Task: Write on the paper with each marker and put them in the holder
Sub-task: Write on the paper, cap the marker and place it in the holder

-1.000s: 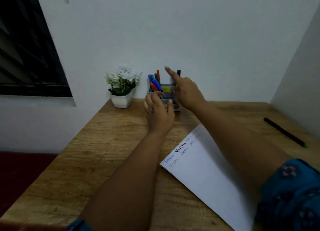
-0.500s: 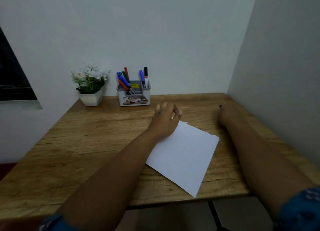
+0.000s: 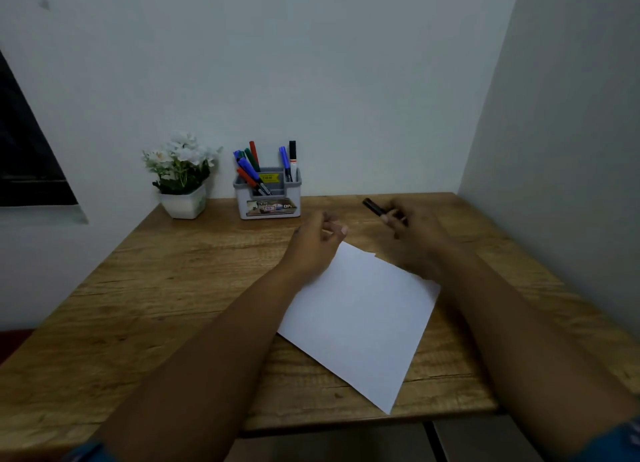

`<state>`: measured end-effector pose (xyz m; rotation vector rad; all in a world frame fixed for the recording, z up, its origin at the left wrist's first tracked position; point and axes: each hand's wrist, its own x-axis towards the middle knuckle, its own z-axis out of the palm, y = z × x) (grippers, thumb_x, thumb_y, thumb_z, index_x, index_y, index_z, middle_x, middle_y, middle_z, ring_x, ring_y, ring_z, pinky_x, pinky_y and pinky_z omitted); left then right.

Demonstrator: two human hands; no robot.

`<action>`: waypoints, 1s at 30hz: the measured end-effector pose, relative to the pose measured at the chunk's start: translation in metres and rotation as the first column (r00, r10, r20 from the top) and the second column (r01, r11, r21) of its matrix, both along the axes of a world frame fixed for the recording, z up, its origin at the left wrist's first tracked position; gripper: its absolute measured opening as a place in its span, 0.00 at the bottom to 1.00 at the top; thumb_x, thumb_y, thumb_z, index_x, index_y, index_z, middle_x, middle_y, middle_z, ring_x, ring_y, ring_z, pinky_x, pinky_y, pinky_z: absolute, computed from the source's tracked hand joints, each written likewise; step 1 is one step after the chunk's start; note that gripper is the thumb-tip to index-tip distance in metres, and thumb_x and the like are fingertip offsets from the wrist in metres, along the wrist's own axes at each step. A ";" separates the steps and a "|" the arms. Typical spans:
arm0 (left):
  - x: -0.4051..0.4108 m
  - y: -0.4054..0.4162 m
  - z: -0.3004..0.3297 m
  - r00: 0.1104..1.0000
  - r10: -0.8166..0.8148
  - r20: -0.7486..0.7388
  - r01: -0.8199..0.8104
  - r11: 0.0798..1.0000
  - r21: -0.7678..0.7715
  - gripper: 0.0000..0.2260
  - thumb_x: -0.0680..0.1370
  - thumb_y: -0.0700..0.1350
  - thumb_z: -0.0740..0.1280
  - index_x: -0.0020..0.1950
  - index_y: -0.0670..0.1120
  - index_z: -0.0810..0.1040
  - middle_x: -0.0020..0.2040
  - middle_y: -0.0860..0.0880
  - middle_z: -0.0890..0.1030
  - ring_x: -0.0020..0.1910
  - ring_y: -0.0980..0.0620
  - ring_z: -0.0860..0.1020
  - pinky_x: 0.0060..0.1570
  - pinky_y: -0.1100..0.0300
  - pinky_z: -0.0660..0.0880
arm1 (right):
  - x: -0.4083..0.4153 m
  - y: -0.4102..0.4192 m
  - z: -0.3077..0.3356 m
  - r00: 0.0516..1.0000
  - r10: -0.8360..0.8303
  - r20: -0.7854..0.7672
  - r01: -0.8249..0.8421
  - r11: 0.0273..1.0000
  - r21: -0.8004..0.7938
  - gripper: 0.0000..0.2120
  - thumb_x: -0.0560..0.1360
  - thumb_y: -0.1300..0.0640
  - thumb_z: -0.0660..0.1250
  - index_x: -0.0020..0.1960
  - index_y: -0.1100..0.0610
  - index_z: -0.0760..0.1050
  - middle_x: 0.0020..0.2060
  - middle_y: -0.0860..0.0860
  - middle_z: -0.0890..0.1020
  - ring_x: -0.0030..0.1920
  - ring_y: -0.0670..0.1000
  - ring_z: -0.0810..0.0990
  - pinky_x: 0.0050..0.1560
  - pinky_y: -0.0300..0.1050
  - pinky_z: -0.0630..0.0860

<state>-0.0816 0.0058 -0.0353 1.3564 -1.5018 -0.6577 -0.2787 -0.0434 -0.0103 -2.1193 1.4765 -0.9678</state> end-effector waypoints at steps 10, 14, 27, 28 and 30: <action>0.000 0.002 0.013 0.810 0.014 -0.586 0.098 0.982 0.159 0.09 0.84 0.45 0.56 0.50 0.48 0.75 0.51 0.47 0.80 0.50 0.50 0.79 0.54 0.53 0.76 | 0.075 0.022 -0.015 0.985 0.146 -0.089 -0.163 0.961 -0.224 0.14 0.81 0.51 0.60 0.64 0.47 0.77 0.48 0.48 0.85 0.46 0.48 0.82 0.42 0.41 0.76; 0.016 -0.004 0.024 0.692 0.199 -0.694 -0.054 0.973 0.226 0.10 0.83 0.43 0.53 0.53 0.42 0.73 0.47 0.44 0.82 0.41 0.49 0.81 0.41 0.56 0.80 | 0.069 0.019 -0.011 0.934 0.316 -0.166 -0.340 0.929 -0.143 0.18 0.82 0.54 0.58 0.71 0.47 0.71 0.56 0.45 0.83 0.50 0.43 0.80 0.51 0.39 0.76; 0.061 -0.008 0.000 0.978 -0.117 0.171 0.077 0.971 0.226 0.30 0.69 0.42 0.77 0.68 0.46 0.69 0.50 0.55 0.84 0.55 0.54 0.79 0.60 0.54 0.72 | 0.028 -0.014 -0.015 0.429 -0.044 0.902 -0.601 0.732 0.321 0.07 0.82 0.58 0.58 0.53 0.59 0.75 0.46 0.52 0.86 0.36 0.44 0.83 0.34 0.34 0.77; 0.061 -0.008 0.000 0.965 -0.149 0.218 0.098 0.969 0.227 0.30 0.69 0.42 0.77 0.68 0.45 0.68 0.50 0.56 0.84 0.56 0.55 0.78 0.62 0.54 0.71 | 0.032 -0.016 -0.018 0.518 0.002 0.856 -0.549 0.768 0.330 0.08 0.82 0.57 0.60 0.53 0.60 0.75 0.41 0.50 0.86 0.30 0.42 0.79 0.31 0.33 0.74; 0.060 -0.008 -0.001 0.948 -0.203 0.246 0.148 0.963 0.225 0.30 0.70 0.40 0.76 0.68 0.45 0.68 0.50 0.57 0.84 0.56 0.57 0.78 0.60 0.57 0.70 | 0.041 -0.017 -0.021 0.641 0.066 0.765 -0.468 0.824 0.321 0.12 0.80 0.53 0.64 0.52 0.62 0.76 0.32 0.49 0.80 0.25 0.42 0.70 0.28 0.34 0.68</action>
